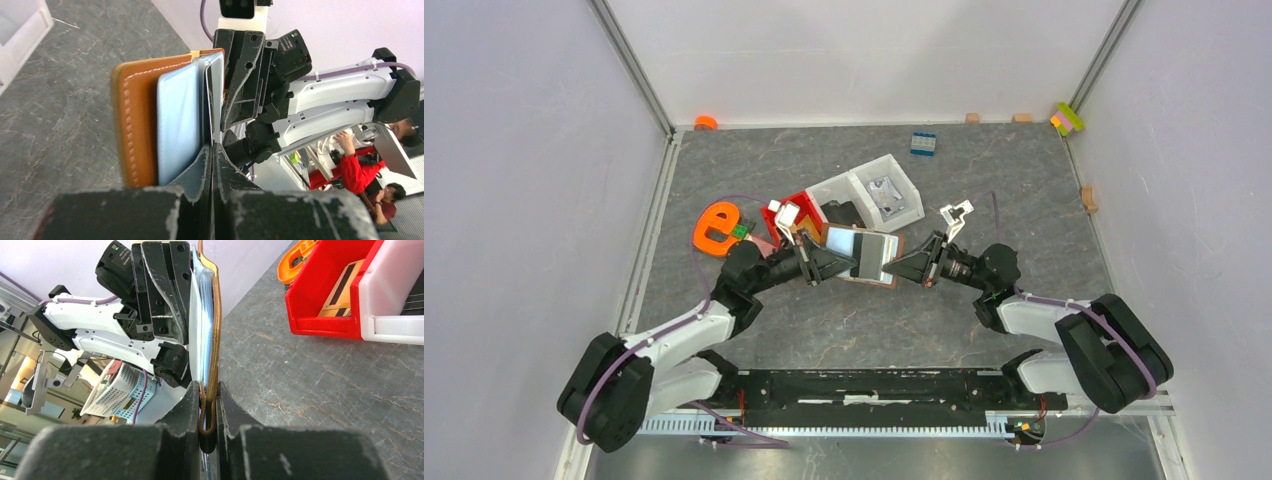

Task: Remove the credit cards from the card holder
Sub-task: Remove the credit card from the card holder.

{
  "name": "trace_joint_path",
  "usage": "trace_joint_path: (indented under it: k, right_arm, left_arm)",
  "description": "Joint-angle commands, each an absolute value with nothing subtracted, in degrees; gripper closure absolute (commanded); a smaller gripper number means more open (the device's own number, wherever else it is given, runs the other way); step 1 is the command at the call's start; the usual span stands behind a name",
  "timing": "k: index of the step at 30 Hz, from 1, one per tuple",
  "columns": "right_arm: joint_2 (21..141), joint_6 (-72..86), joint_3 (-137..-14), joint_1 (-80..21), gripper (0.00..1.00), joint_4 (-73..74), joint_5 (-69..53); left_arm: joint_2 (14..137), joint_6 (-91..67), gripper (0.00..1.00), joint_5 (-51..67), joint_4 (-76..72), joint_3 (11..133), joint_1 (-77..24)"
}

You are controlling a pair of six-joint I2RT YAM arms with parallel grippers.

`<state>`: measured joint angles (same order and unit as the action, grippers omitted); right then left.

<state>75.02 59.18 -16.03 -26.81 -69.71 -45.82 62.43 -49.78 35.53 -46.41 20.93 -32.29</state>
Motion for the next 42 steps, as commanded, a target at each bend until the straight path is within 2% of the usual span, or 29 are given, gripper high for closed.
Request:
trace_joint_path:
  k: [1, 14, 19, 22, 27, 32, 35, 40, 42]
  right_arm:
    - [75.2, 58.6, -15.6, -25.9, 0.97, -69.9, -45.3]
    - [73.2, 50.4, -16.7, -23.3, 1.0, -52.7, -40.5]
    - [74.0, 54.8, -15.3, -23.4, 1.0, -62.2, -43.1]
    - [74.6, 55.5, -15.3, -23.3, 1.0, -62.9, -43.3]
    - [75.9, 45.8, -20.3, -23.4, 0.97, -43.4, -40.0]
    - [81.6, 41.2, -24.7, -24.8, 0.94, -35.6, -39.4]
    - [86.0, 35.8, -29.5, -26.8, 0.9, -26.1, -37.4]
    - [88.3, 30.5, -34.3, -27.9, 0.74, -16.0, -30.7]
    - [84.9, 28.5, -34.3, -27.8, 0.58, -13.2, -25.4]
  left_arm:
    - [59.5, -47.2, 0.98, 31.5, -46.6, 20.2, -30.6]
    - [54.4, -43.8, 0.98, 24.1, -36.9, 20.0, -29.9]
    - [60.9, -45.5, 0.98, 29.1, -39.9, 22.0, -29.9]
    - [64.9, -47.3, 0.98, 31.2, -41.7, 23.0, -29.8]
    - [63.5, -46.9, 0.98, 29.9, -41.1, 22.5, -29.8]
    - [58.1, -44.5, 0.98, 24.3, -36.2, 21.3, -29.8]
    - [56.0, -43.7, 0.98, 22.3, -33.8, 21.2, -29.8]
    - [54.8, -43.2, 0.98, 21.2, -32.1, 21.3, -29.9]
    - [54.9, -43.3, 0.98, 21.7, -32.1, 21.4, -29.9]
